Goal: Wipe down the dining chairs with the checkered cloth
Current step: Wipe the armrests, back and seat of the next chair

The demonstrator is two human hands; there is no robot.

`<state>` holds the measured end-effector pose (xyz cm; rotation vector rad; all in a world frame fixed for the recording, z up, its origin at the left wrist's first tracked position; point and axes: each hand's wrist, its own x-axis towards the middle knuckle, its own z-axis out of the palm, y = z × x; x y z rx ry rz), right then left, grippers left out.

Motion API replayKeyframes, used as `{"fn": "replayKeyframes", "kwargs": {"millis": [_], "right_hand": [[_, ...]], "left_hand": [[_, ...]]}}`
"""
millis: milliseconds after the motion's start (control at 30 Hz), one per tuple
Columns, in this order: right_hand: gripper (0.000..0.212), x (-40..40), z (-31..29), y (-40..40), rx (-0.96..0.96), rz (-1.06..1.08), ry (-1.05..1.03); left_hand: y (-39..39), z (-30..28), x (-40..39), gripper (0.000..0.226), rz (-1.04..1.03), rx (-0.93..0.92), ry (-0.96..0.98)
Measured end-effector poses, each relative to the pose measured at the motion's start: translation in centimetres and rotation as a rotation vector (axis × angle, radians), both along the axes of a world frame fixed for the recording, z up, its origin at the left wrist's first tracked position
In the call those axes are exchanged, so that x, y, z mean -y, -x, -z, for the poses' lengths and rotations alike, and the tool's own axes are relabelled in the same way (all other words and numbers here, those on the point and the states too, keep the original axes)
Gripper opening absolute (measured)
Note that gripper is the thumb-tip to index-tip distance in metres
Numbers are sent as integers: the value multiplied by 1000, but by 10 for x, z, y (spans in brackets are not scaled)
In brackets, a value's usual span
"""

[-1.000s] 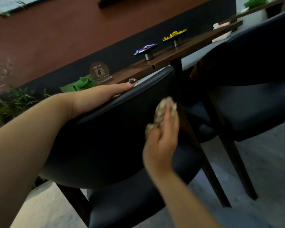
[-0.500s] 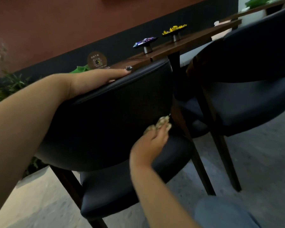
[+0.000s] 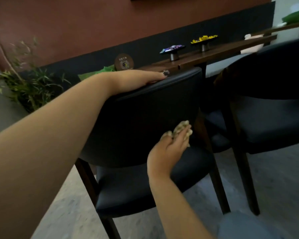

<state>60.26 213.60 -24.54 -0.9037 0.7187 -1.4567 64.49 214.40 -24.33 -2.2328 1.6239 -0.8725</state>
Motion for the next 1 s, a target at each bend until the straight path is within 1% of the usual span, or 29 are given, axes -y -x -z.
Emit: {"fn": "replayKeyframes", "kwargs": {"millis": [33, 67, 100, 133, 167, 200, 233, 267, 300, 333, 367, 400, 467, 533, 633, 667, 700, 733, 767, 800, 833, 900, 933, 967, 1000], "right_hand": [[59, -13, 2, 4, 24, -15, 102], [62, -15, 2, 13, 8, 23, 229], [64, -7, 1, 18, -15, 70, 343], [64, 7, -6, 24, -45, 134, 438], [63, 21, -17, 28, -58, 185, 500], [62, 33, -32, 31, -64, 227, 539], [60, 42, -49, 32, -66, 264, 595], [57, 46, -63, 32, -87, 318, 681], [52, 47, -72, 30, -115, 375, 802], [45, 47, -73, 24, -152, 445, 962], [39, 48, -70, 19, -183, 525, 1145], [35, 47, -67, 16, -200, 576, 1314], [31, 52, -61, 15, -244, 598, 1559], [34, 58, -54, 21, -302, 491, 1794], [33, 52, -40, 31, -468, 166, 2347], [34, 46, -40, 33, -556, 85, 2476], [36, 38, -43, 33, -619, 43, 2537], [34, 29, -48, 30, -618, 28, 2547], [33, 19, -57, 24, -562, 48, 2520], [34, 7, -67, 17, -510, 101, 2467], [36, -5, -78, 9, -497, 180, 2412], [39, -25, -92, -8, -596, 384, 2351], [40, -30, -90, -16, -677, 471, 2344], [42, -33, -83, -21, -770, 495, 2359], [44, -36, -73, -25, -871, 463, 2397]], "left_hand": [[-1, -1, 3, 84, 19, -70, 83], [-5, -25, 2, 83, 66, -156, 206], [-12, -59, -5, 78, 133, -377, 295], [-19, -107, -17, 69, 252, -830, 371], [-22, -161, -32, 54, 231, -1154, 447], [-23, -182, -46, 36, 233, -860, 575], [-19, -185, -61, 25, 291, -841, 462], [-27, -195, -81, 21, 276, -788, 481], [-39, -192, -98, 21, 231, -679, 496], [-41, -180, -112, 25, 175, -660, 528], [-45, -169, -125, 29, 152, -692, 561], [-50, -155, -136, 33, 133, -655, 588], [-63, -140, -145, 38, 90, -582, 718], [-68, -137, -144, 40, 105, -537, 801], [-69, -132, -139, 45, 129, -467, 802], [-71, -132, -140, 45, 151, -458, 812], [-74, -132, -142, 43, 172, -463, 828], [-77, -130, -144, 42, 183, -474, 847], [-80, -126, -144, 40, 189, -523, 898], [-83, -121, -146, 39, 211, -635, 981], [-86, -117, -150, 38, 255, -878, 1110], [-89, -104, -163, 41, 358, -1435, 1383], [-92, -94, -171, 43, 332, -1603, 1464], [-97, -81, -180, 46, 256, -1650, 1511], [-102, -68, -187, 49, 187, -1677, 1557]]}}
